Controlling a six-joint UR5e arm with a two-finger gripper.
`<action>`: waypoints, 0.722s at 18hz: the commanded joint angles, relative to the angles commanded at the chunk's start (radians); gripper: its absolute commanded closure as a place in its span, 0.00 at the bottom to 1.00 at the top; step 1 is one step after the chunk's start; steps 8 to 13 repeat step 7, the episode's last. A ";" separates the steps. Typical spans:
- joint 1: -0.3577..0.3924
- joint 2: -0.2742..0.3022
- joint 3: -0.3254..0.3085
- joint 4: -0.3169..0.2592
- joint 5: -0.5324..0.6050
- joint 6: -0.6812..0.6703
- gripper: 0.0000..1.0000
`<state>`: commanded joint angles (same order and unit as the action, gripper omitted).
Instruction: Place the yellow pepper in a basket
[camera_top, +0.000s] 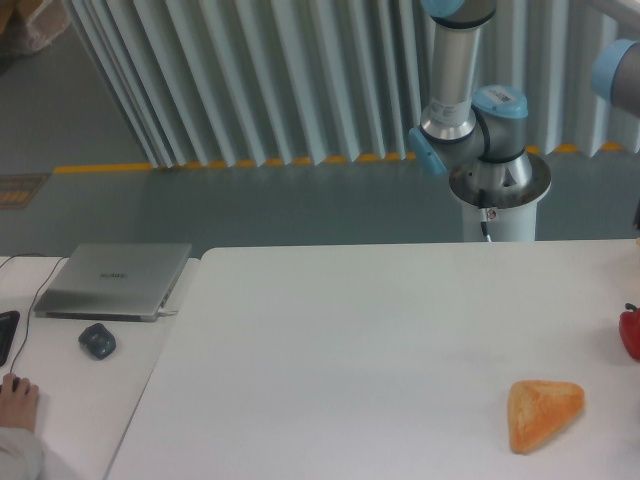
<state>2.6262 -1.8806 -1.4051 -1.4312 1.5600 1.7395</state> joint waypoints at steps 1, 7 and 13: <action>-0.002 -0.003 -0.002 0.002 0.000 -0.002 0.00; -0.003 -0.009 -0.008 0.021 0.002 -0.003 0.00; -0.003 -0.009 -0.008 0.021 0.002 -0.003 0.00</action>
